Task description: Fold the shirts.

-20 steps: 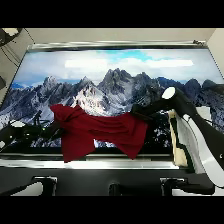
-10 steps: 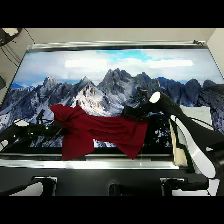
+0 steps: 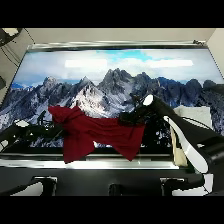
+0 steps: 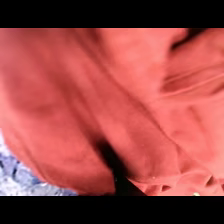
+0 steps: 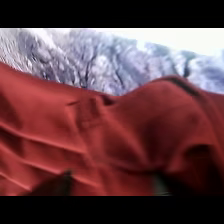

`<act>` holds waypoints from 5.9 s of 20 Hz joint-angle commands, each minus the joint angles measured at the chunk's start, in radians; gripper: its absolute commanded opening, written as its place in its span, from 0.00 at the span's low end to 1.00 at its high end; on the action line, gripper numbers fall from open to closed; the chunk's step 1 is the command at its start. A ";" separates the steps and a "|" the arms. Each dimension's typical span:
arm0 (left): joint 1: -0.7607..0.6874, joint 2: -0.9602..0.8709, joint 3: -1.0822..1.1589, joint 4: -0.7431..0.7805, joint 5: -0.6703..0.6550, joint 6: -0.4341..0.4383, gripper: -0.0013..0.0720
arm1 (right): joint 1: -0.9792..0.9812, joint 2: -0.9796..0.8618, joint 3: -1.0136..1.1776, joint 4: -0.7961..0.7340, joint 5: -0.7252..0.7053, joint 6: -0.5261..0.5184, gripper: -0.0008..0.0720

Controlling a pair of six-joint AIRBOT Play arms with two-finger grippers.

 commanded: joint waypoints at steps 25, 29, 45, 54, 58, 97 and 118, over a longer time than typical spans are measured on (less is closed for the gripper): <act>0.001 0.128 0.206 -0.010 -0.070 0.122 0.05 | -0.053 -0.020 0.124 -0.276 0.076 0.087 0.07; 0.000 0.217 0.432 -0.010 -0.073 0.127 0.05 | -0.053 0.137 0.150 -0.385 0.029 0.088 0.07; 0.000 0.423 1.523 0.098 0.176 -0.203 0.05 | -0.053 0.824 0.723 -0.706 -0.045 0.262 0.07; 0.000 0.425 1.315 0.336 0.183 -0.232 0.05 | -0.053 0.706 0.723 -0.711 0.369 0.296 0.07; -0.003 0.315 0.996 0.339 0.165 -0.178 0.05 | -0.053 0.441 0.628 -0.694 0.444 0.285 0.07; 0.269 -0.009 0.040 0.168 0.023 0.030 0.42 | -0.494 0.087 0.329 -0.409 0.504 0.145 0.69; 0.254 0.056 0.290 0.191 -0.215 0.046 0.05 | -0.293 0.097 0.062 -0.187 0.157 0.071 0.07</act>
